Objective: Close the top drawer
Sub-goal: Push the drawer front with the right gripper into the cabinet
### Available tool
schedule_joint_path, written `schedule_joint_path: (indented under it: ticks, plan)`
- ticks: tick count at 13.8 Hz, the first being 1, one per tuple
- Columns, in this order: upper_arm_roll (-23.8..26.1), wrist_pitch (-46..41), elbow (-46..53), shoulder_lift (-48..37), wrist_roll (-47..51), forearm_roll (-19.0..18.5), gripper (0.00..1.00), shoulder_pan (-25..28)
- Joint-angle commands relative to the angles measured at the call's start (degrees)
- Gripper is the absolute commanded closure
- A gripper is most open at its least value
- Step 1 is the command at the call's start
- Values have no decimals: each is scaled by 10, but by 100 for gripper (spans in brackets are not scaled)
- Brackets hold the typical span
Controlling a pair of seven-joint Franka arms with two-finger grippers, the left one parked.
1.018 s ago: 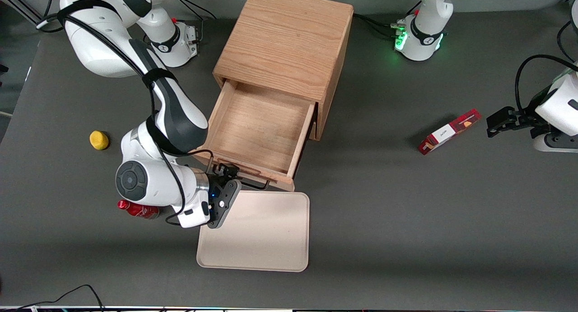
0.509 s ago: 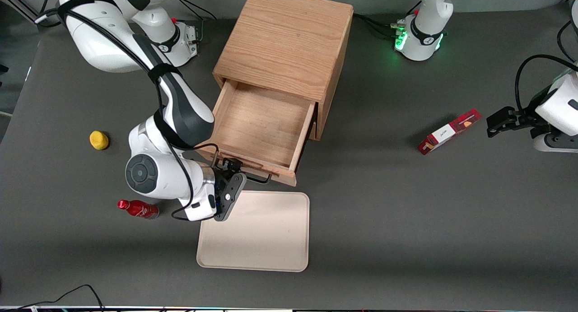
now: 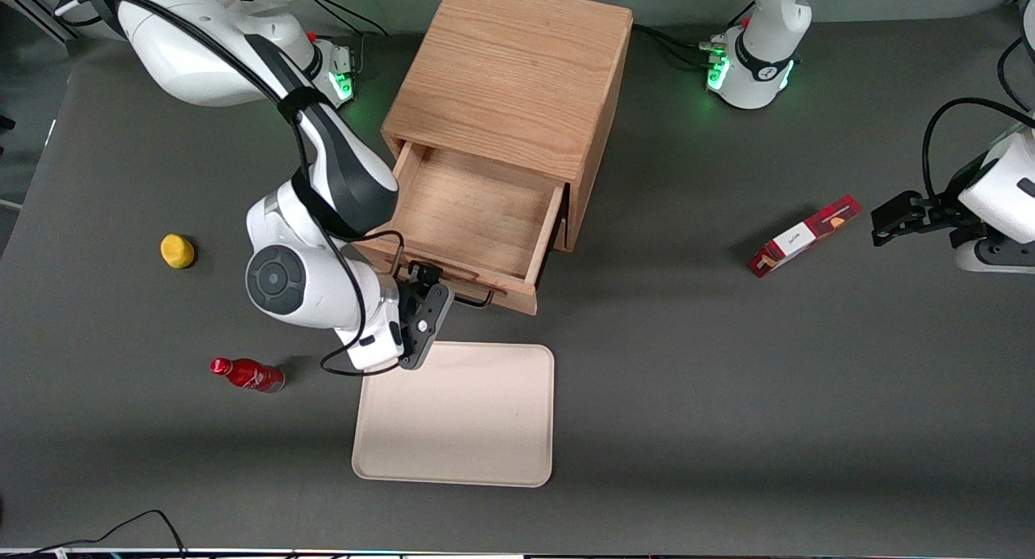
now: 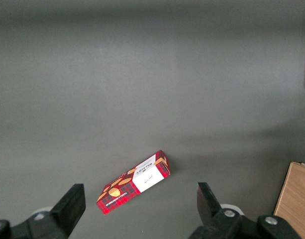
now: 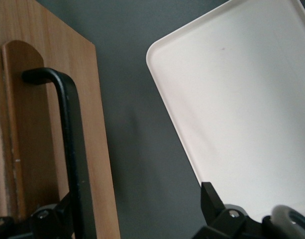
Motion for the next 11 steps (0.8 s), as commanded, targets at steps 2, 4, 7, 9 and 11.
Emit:
schedule_joint_path:
  ticks: [2,4,7,9,11]
  plan:
    - [-4,32,-80,-55,16,0,0,10]
    - [-1,32,-91,-66,25,0,0,15]
    - [0,32,-112,-85,27,1,0,20]
    - [0,32,-127,-100,28,3,0,28]
    - [2,31,-145,-114,28,3,0,28]
